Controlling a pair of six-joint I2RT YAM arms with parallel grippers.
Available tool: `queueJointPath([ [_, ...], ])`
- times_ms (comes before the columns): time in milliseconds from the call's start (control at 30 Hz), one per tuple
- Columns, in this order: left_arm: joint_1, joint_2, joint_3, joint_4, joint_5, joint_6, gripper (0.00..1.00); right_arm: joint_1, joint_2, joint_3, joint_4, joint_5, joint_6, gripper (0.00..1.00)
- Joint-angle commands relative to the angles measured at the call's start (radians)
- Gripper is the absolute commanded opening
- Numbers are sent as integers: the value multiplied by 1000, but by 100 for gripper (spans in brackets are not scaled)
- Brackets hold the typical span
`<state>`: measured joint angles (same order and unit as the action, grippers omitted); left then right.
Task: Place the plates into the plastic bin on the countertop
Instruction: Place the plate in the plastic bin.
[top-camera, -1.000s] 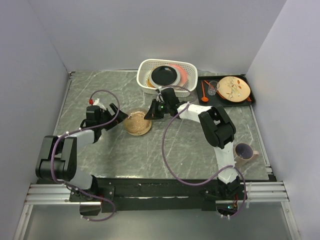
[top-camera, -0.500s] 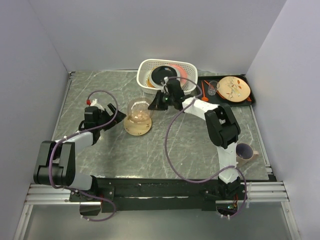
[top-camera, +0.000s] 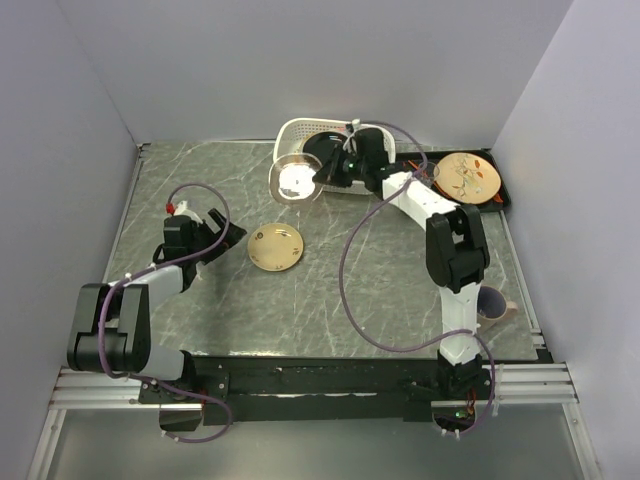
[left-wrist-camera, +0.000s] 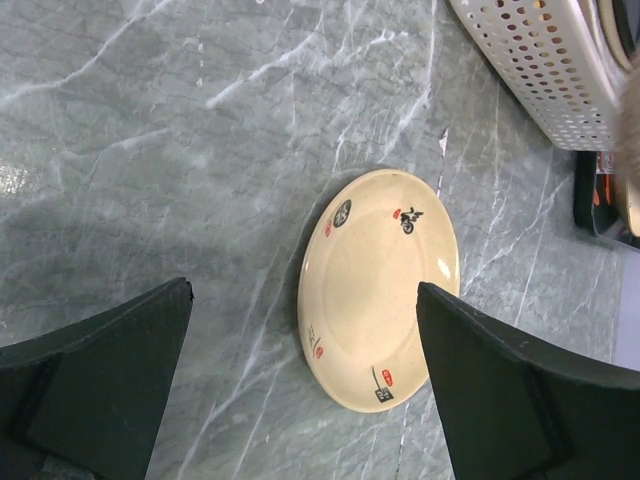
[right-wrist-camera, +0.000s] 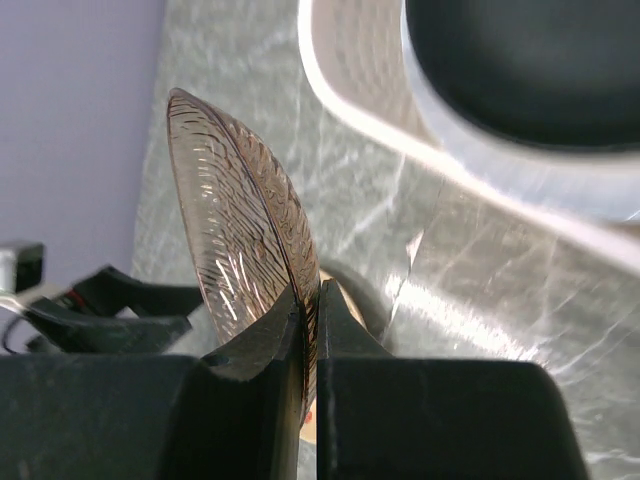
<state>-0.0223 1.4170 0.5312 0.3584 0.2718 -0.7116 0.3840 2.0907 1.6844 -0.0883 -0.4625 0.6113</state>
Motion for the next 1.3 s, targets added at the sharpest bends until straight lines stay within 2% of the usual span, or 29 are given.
queueJointPath([
  [0, 5, 16, 10, 37, 17, 3, 99, -40, -29, 101, 5, 15, -7, 0],
  [500, 7, 46, 19, 50, 30, 4, 99, -137, 49, 248, 18, 18, 60, 0],
  [1267, 12, 48, 10, 56, 44, 9, 99, -169, 163, 368, 15, 65, 87, 0],
])
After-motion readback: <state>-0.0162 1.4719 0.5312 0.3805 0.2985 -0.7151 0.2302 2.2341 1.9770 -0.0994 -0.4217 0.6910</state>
